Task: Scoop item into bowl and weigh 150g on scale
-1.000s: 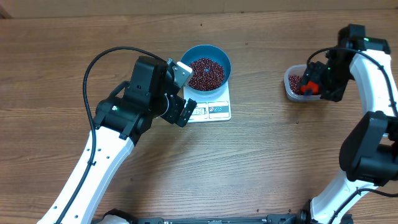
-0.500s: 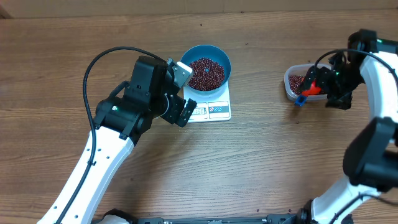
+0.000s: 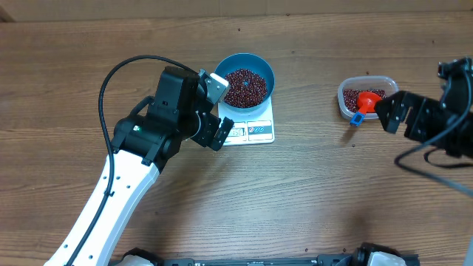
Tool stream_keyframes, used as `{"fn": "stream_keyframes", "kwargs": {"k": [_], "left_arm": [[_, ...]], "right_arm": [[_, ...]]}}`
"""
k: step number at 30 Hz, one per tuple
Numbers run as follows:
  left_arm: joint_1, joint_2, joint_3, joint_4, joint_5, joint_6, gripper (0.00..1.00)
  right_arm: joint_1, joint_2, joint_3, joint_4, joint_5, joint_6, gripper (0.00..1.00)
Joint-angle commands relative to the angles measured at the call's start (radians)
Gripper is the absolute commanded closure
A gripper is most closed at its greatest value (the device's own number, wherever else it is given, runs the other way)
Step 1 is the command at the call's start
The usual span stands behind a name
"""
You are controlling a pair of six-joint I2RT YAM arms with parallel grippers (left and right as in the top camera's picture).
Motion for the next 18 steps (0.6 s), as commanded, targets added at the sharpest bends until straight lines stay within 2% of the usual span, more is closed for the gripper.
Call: {"fn": "stream_keyframes", "kwargs": {"k": [1, 9, 14, 18], "left_arm": [[0.0, 0.008, -0.004, 0.002, 0.007, -0.011, 0.01], [0.0, 0.008, -0.004, 0.001, 0.007, -0.011, 0.01], [0.0, 0.008, -0.004, 0.001, 0.007, -0.011, 0.0], [0.0, 0.008, -0.004, 0.002, 0.007, -0.011, 0.0]], "right_arm": [[0.003, -0.045, 0.008, -0.018, -0.001, -0.008, 0.0], [0.005, -0.087, 0.008, -0.089, -0.042, -0.021, 0.0], [0.005, -0.101, 0.008, -0.059, -0.2, -0.189, 0.0], [0.005, -0.101, 0.008, -0.059, -0.204, -0.199, 0.0]]}}
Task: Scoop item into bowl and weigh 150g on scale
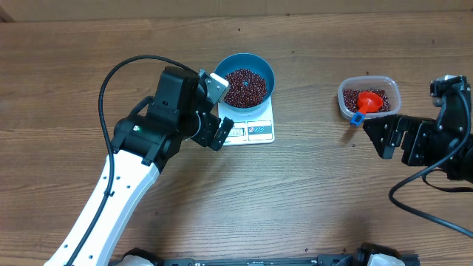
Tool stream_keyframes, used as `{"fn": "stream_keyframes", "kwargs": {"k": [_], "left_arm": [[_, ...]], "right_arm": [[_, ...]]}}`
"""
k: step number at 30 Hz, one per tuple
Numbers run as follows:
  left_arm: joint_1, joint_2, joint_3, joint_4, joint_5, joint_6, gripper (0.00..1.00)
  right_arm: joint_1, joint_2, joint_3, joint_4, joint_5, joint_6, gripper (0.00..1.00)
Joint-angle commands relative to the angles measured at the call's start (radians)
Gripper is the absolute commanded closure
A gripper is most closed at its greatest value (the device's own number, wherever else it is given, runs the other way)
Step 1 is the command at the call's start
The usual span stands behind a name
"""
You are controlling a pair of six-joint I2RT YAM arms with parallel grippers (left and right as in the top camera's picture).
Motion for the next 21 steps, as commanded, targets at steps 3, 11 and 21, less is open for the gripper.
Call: {"fn": "stream_keyframes", "kwargs": {"k": [3, 11, 21], "left_arm": [[0.0, 0.008, -0.004, 0.001, 0.007, -0.011, 0.0], [0.0, 0.008, -0.004, 0.001, 0.007, -0.011, 0.01], [0.0, 0.008, -0.004, 0.002, 0.007, -0.011, 0.01]], "right_arm": [[0.005, -0.014, 0.008, 0.006, -0.053, -0.057, 0.0], [0.005, -0.03, 0.008, 0.0, -0.148, -0.2, 0.0], [0.007, -0.07, 0.005, 0.005, -0.203, -0.222, 0.0]]}}
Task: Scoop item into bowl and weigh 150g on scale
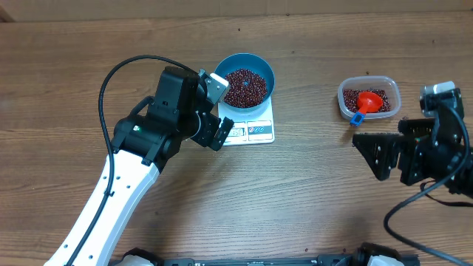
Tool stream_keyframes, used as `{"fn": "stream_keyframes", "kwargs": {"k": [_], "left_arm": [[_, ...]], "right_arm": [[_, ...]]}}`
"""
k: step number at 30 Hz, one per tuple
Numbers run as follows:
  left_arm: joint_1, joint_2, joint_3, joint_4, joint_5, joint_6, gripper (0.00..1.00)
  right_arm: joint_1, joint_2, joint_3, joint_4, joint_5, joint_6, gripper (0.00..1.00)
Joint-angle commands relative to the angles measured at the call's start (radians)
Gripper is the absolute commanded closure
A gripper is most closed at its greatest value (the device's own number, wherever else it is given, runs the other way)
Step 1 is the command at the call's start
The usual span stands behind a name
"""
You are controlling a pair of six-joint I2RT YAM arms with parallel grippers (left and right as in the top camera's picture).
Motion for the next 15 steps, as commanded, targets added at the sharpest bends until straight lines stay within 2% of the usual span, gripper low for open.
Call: {"fn": "stream_keyframes", "kwargs": {"k": [1, 6, 11, 15], "left_arm": [[0.0, 0.008, -0.004, 0.002, 0.007, -0.011, 0.0], [0.0, 0.008, -0.004, 0.002, 0.007, -0.011, 0.01], [0.0, 0.008, -0.004, 0.002, 0.007, -0.011, 0.0], [0.0, 0.008, -0.004, 0.002, 0.007, -0.011, 0.01]], "right_arm": [[0.008, -0.009, 0.003, 0.012, -0.037, -0.012, 0.0], [0.102, -0.086, -0.05, 0.151, 0.047, 0.081, 0.0], [0.216, -0.237, -0.23, 0.42, 0.351, 0.409, 0.0], [0.24, -0.361, -0.444, 0.612, 0.446, 0.439, 0.0]]}}
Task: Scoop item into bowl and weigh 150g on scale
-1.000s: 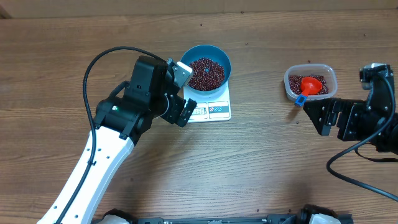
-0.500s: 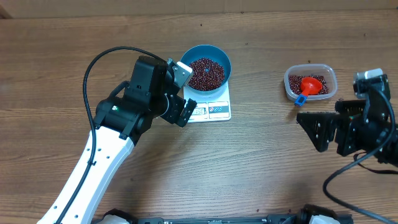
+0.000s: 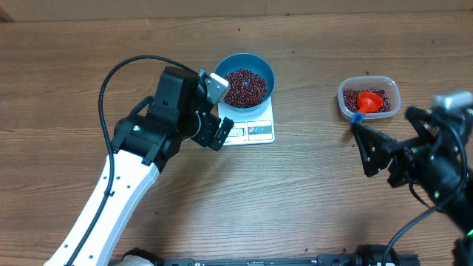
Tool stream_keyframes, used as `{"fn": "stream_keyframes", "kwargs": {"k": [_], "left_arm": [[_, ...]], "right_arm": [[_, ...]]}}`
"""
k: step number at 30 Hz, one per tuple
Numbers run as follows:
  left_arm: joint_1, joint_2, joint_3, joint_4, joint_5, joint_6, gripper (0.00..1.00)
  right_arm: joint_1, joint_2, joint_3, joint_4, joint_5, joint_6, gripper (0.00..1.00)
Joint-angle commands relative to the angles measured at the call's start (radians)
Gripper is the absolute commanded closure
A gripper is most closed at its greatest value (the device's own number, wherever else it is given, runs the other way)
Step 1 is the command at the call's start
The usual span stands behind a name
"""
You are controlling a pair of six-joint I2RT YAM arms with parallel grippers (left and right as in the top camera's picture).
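Note:
A blue bowl (image 3: 270, 71) filled with red beans (image 3: 245, 86) stands on a white scale (image 3: 260, 132). My left gripper (image 3: 219, 109) is open at the bowl's left side, one finger against the rim and the other over the scale's left edge. At the right, a clear plastic tub (image 3: 392, 86) holds more beans and an orange scoop (image 3: 369, 100) whose blue handle tip sticks out over the tub's front-left edge. My right gripper (image 3: 362, 151) is open and empty, pointing left, just in front of the tub.
The wooden table (image 3: 310, 199) carries nothing else. A black cable loops over the left arm (image 3: 111, 81). Another cable trails from the right arm (image 3: 403, 225) near the front right.
My right gripper has shifted slightly and tilted, its fingertips still just in front of the tub. The left arm, bowl, scale and scoop have not moved.
At first my right gripper was at the scoop's handle beside the tub. Then it stood farther toward the table's front, open, with the scoop left lying in the tub. It stayed apart from the tub after that. The left gripper held its place by the bowl throughout.

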Motion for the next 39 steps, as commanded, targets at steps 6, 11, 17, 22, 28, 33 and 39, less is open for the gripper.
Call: {"fn": "stream_keyframes", "kwargs": {"k": [6, 11, 17, 22, 28, 33, 39], "left_arm": [[0.0, 0.008, -0.004, 0.002, 0.007, -0.011, 0.0], [0.0, 0.008, -0.004, 0.002, 0.007, -0.011, 0.0], [0.0, 0.008, -0.004, 0.002, 0.007, -0.011, 0.0], [0.0, 0.008, -0.004, 0.002, 0.007, -0.011, 0.0], [0.0, 0.008, -0.004, 0.002, 0.007, -0.011, 0.0], [0.0, 0.008, -0.004, 0.002, 0.007, -0.011, 0.0], [0.0, 0.008, -0.004, 0.002, 0.007, -0.011, 0.0]], "right_arm": [[0.035, -0.281, -0.511, 0.37, 0.204, 0.119, 0.0], [0.035, -0.428, -0.769, 0.6, 0.203, 0.12, 0.0], [0.035, -0.581, -1.012, 0.834, 0.203, 0.124, 0.0], [0.035, -0.673, -1.145, 0.954, 0.205, 0.123, 0.0], [0.035, -0.723, -1.246, 1.013, 0.23, 0.123, 0.0], [0.035, -0.758, -1.313, 1.032, 0.227, 0.123, 0.0], [0.035, -0.79, -1.379, 1.04, 0.23, 0.123, 0.0]]}}
